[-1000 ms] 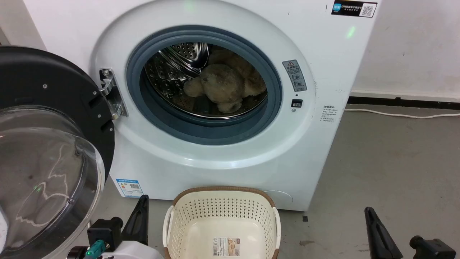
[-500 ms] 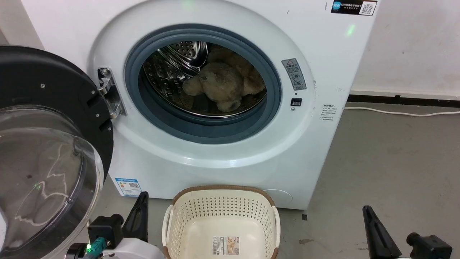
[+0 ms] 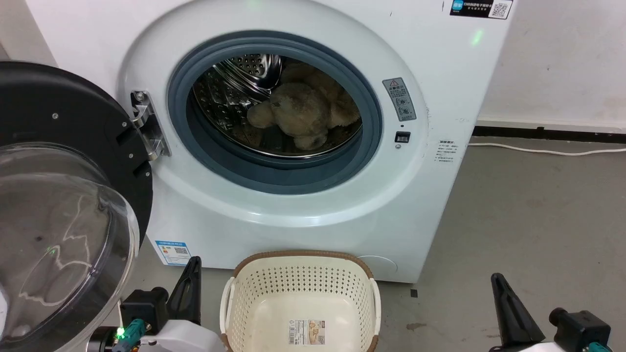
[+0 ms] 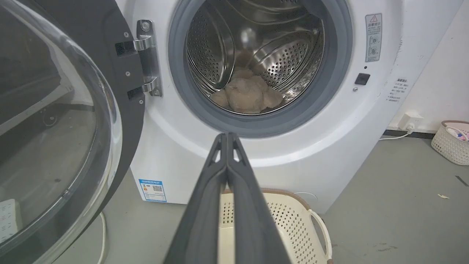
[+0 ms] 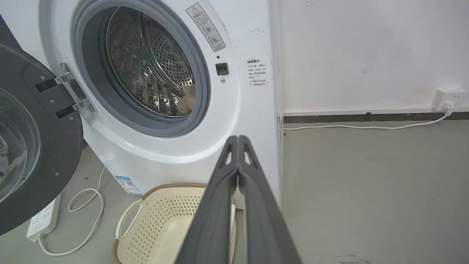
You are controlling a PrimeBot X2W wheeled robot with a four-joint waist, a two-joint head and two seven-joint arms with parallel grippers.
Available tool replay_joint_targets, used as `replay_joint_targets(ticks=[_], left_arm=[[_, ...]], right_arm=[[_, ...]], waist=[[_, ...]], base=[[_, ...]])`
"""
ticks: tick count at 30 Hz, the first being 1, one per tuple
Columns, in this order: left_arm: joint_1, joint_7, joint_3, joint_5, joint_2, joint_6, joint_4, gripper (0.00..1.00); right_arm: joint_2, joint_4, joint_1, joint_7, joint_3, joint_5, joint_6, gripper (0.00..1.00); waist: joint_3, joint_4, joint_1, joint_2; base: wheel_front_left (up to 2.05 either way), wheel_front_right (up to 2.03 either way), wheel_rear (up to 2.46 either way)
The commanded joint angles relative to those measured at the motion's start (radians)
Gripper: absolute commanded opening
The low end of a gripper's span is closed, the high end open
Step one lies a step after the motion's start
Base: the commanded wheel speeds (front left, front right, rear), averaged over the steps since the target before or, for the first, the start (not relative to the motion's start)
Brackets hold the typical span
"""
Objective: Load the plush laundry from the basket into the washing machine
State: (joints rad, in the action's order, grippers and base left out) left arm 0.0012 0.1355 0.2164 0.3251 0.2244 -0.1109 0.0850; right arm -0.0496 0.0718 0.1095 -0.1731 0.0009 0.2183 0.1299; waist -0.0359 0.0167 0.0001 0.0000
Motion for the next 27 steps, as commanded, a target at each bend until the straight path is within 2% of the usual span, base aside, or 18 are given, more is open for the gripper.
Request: replay_joint_targets(ticks=[1, 27], left_arm=[[0.0, -0.006, -0.008, -0.015, -0.009, 0.006, -0.008, 0.0], [-0.001, -0.044, -0.07, -0.107, -0.058, 0.037, -0.031, 0.0]], right_arm=[[0.0, -0.007, -0.018, 0.004, 0.0, -0.012, 0.0, 0.0], [0.0, -0.026, -0.045, 0.054, 0.0, -0.073, 0.0, 0.0]], waist=[[0.001, 0.0, -0.0001, 0.0], [0.011, -0.005, -0.0001, 0.0]], base=[[0.0, 0.0, 0.0], [0.0, 0.0, 0.0]])
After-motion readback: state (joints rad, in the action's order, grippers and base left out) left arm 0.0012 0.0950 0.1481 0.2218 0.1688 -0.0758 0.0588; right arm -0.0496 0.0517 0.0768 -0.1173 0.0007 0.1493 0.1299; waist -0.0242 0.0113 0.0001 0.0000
